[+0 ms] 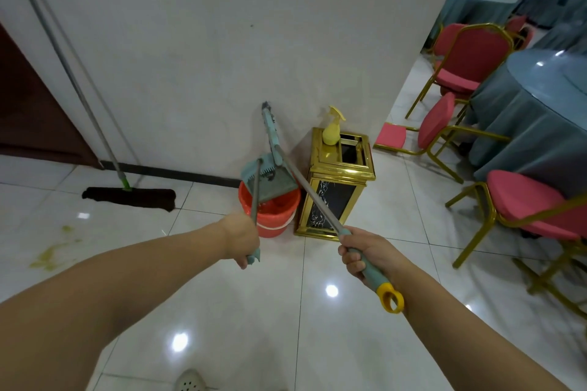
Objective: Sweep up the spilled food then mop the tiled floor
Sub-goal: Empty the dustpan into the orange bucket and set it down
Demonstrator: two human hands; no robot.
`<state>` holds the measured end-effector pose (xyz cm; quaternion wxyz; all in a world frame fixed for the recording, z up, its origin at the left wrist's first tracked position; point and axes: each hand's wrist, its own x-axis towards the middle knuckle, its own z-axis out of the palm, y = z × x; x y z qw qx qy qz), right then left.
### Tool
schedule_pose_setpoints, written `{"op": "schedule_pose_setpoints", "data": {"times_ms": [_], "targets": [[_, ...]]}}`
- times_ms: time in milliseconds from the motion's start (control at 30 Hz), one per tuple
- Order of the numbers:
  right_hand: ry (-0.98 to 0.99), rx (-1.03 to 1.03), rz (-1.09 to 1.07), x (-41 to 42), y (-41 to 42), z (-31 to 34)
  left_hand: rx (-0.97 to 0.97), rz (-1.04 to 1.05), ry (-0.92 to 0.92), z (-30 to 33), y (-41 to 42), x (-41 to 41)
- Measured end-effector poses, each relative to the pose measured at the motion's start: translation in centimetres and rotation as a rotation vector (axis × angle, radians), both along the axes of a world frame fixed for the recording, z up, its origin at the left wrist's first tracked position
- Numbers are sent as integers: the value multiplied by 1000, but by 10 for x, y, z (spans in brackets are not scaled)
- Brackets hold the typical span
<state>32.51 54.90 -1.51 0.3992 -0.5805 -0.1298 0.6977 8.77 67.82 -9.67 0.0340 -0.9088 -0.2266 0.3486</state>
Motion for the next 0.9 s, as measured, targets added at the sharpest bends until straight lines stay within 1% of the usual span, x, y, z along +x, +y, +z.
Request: {"op": "schedule_pose_setpoints", "data": {"times_ms": [167,233,300,400,467,600,800,900], "targets": [[2,1,10,-4,0,1,-64,-78,23,-13,-15,-6],[1,-2,4,-4,-1,2,-59,-28,-8,-14,-16,-10],[-4,-3,4,-4,-3,1,1,11,-48,-12,-14,-14],[-7,-11,5,-6,-5,1,83,1,-77,-6,-12,-20],[6,-6,-3,-8,-5,3,104,-12,-88,-3,-12,-23],[8,35,26,-12,-2,9,136,29,-102,2,-14,-24],[-14,55,45,-16,3,15,100,85,-137,3,-21,-17],[-7,54,43,-17,3,17,83,77,-152,1,-27,-17]]}}
